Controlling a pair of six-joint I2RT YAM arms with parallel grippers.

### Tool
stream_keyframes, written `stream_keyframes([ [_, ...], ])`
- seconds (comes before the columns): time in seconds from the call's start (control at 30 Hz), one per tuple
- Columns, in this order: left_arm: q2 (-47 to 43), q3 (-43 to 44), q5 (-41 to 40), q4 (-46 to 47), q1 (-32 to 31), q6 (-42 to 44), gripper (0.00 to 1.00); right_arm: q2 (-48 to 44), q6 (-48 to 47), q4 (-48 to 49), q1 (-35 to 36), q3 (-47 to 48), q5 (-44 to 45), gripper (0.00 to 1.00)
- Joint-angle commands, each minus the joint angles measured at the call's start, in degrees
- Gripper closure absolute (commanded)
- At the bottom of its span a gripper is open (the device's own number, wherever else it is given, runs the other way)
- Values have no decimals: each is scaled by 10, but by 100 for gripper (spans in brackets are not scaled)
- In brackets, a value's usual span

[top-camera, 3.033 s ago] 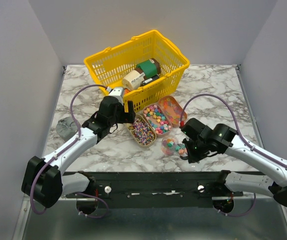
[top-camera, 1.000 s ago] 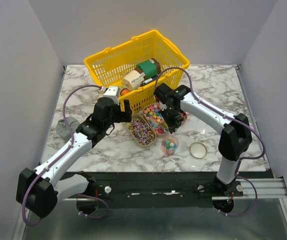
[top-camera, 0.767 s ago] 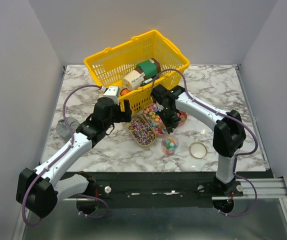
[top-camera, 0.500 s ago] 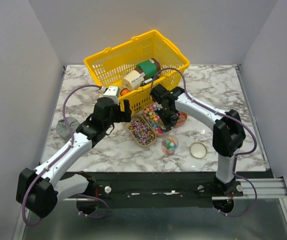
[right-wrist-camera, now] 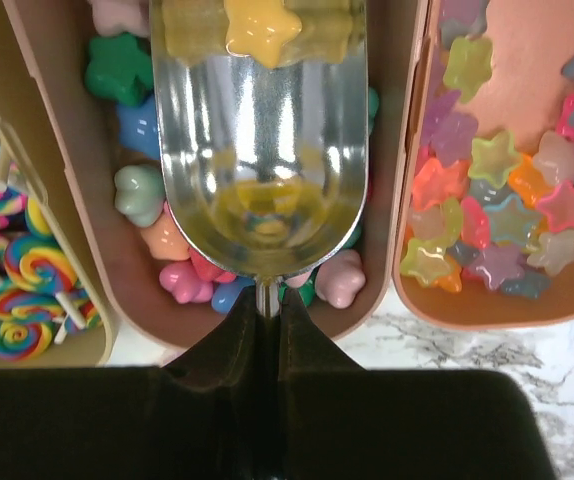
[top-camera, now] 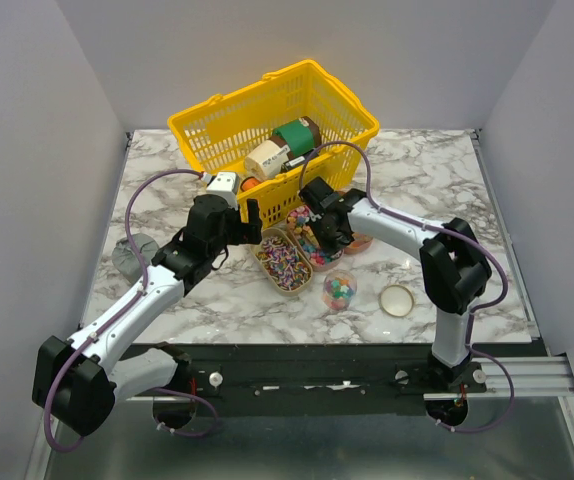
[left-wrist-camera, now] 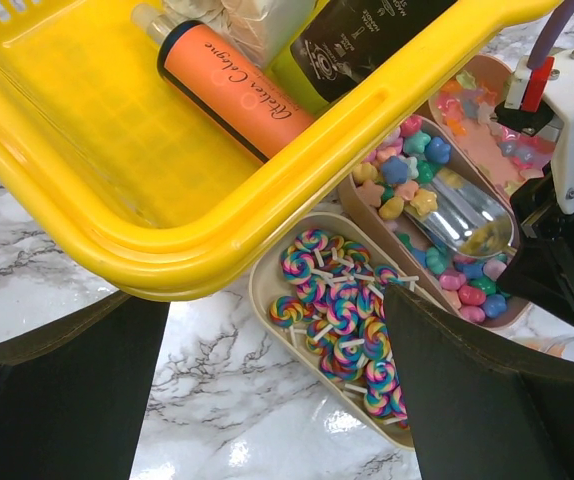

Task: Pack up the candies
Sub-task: Scoop the fake candies from the storage box.

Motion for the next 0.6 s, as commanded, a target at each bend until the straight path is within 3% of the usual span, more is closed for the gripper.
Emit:
stream_keyframes([
  [0.0,0,-7,-18,8,-3,4,1,21,-13,44,-5,-37,46,99],
  [0.57,3,-3,-17,9,-3,6,1,-51,-50,124,-5,-126,53,99],
])
